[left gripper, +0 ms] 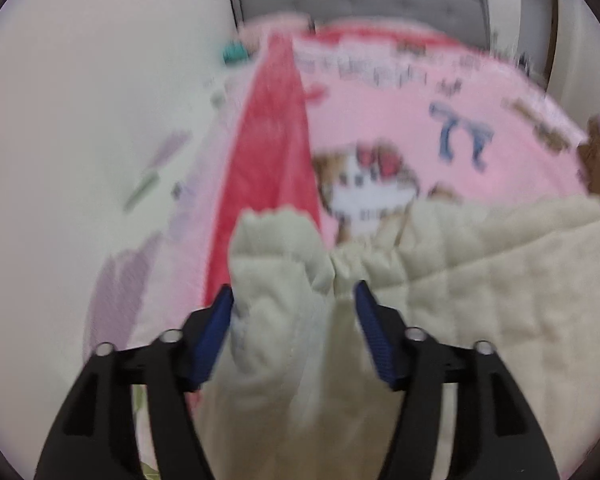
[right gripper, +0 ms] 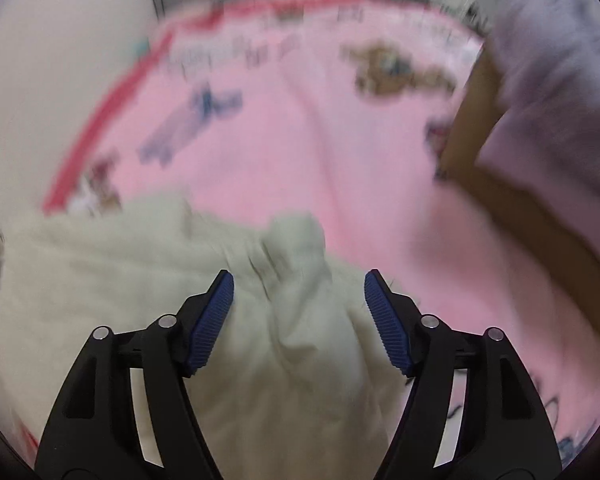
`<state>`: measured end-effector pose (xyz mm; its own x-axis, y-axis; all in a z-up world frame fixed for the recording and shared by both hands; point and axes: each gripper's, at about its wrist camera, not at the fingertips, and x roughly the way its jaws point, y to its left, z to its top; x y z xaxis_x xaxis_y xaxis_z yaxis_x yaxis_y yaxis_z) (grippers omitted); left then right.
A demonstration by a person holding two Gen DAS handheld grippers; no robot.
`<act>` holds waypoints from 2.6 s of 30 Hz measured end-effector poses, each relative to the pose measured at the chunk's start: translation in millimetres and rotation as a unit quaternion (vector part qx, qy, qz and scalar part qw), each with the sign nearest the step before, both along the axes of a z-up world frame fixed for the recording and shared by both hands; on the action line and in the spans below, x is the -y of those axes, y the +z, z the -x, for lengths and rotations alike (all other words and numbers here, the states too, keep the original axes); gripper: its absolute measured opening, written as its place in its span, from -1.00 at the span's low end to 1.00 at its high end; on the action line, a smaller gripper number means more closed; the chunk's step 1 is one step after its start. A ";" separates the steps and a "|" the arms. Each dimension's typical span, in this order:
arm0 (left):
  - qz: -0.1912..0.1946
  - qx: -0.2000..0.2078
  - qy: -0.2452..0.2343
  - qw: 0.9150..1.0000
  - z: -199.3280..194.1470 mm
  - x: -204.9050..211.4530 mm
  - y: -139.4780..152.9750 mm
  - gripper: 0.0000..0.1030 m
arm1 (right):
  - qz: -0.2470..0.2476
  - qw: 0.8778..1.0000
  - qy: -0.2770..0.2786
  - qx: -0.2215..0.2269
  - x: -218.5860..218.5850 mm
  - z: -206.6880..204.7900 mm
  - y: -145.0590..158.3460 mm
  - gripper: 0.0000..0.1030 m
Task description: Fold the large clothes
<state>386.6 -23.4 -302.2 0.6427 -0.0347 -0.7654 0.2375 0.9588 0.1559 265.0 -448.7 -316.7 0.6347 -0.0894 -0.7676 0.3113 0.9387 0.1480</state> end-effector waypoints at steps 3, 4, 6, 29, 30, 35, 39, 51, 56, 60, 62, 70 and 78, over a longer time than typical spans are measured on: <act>-0.019 0.114 0.038 0.993 41.6 -5.4 27.0 0.54 | -0.007 0.998 0.033 0.062 -21.3 25.9 22.9 0.39; -0.029 0.147 0.043 0.988 58.1 -3.5 31.3 0.55 | -0.010 0.996 0.046 0.072 -28.8 31.7 26.0 0.39; -0.030 0.154 0.027 0.987 80.1 5.6 29.7 0.56 | -0.016 0.992 0.094 0.084 -53.6 42.9 28.6 0.39; 0.052 -0.019 -0.037 0.998 84.2 14.6 -75.9 0.69 | -0.009 0.989 0.141 -0.040 -109.9 27.8 -59.5 0.83; 0.047 -0.015 -0.038 0.998 84.8 16.1 -75.6 0.69 | -0.012 0.989 0.141 -0.043 -109.5 26.9 -60.4 0.83; 0.047 -0.003 -0.046 0.998 91.0 12.6 -51.0 0.70 | -0.016 0.988 0.149 -0.033 -106.7 29.9 -53.8 0.84; 0.066 0.017 -0.046 0.997 88.1 -15.2 -12.0 0.70 | -0.016 0.989 0.143 -0.027 -104.2 33.4 -41.6 0.84; 0.214 -0.168 -0.009 0.962 -16.6 -108.7 -41.3 0.70 | -0.054 0.993 0.094 0.057 -93.2 73.6 8.9 0.84; 0.259 -0.246 -0.007 0.934 -38.2 -114.9 -83.4 0.73 | -0.054 0.994 0.088 0.043 -92.8 81.0 10.1 0.84; 0.282 -0.286 -0.012 0.916 -45.3 -113.6 -106.1 0.77 | -0.053 0.994 0.089 0.038 -94.1 84.5 10.4 0.84; 0.289 -0.297 -0.020 0.910 -47.3 -112.2 -110.3 0.77 | -0.056 0.994 0.088 0.033 -94.6 86.0 9.1 0.84; 0.287 -0.329 -0.090 0.895 -48.7 -87.3 -106.8 0.76 | -0.062 0.994 0.080 0.027 -91.2 90.4 5.6 0.84; 0.240 -0.376 -0.096 0.890 -67.4 -60.4 -136.8 0.92 | -0.089 0.996 0.003 0.009 -29.4 92.4 -4.6 0.84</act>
<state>454.0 37.0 -439.0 -0.0975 -0.5281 -0.8436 0.2683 0.8023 -0.5333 172.6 -419.3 -321.3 0.6479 0.0501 -0.7601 0.3020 0.8992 0.3166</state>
